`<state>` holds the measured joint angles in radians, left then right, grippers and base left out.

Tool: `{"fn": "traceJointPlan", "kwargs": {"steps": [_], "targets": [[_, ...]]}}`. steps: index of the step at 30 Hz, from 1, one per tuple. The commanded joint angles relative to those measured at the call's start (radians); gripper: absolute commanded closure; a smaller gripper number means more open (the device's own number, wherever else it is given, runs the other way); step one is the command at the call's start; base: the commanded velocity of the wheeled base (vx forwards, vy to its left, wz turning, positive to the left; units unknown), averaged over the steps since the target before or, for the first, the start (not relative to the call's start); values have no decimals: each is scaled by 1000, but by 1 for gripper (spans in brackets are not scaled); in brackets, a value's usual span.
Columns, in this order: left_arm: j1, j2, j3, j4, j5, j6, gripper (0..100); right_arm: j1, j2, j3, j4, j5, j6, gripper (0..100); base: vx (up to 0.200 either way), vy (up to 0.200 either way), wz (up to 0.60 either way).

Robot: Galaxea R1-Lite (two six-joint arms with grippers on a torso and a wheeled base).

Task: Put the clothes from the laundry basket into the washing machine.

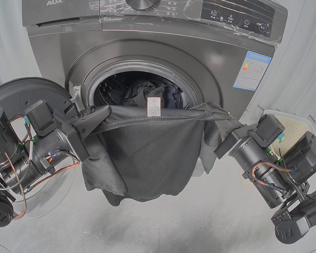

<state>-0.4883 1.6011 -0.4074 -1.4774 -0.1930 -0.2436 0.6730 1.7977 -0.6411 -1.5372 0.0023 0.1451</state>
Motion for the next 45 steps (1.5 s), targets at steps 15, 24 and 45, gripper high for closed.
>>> {"fn": "traceJointPlan", "kwargs": {"steps": [15,24,45], "targets": [[30,-6,-74,-9,40,0,100,2,-47,-49,0,-10,2,100,0,0,0],[16,-6,-100,-11,50,24,100,-3,-87,-37,3,-10,-6,100,0,0,0],[-38,5,-140,-7,67,26,100,-18,-112,3,11,-10,-15,100,0,0,0]]}}
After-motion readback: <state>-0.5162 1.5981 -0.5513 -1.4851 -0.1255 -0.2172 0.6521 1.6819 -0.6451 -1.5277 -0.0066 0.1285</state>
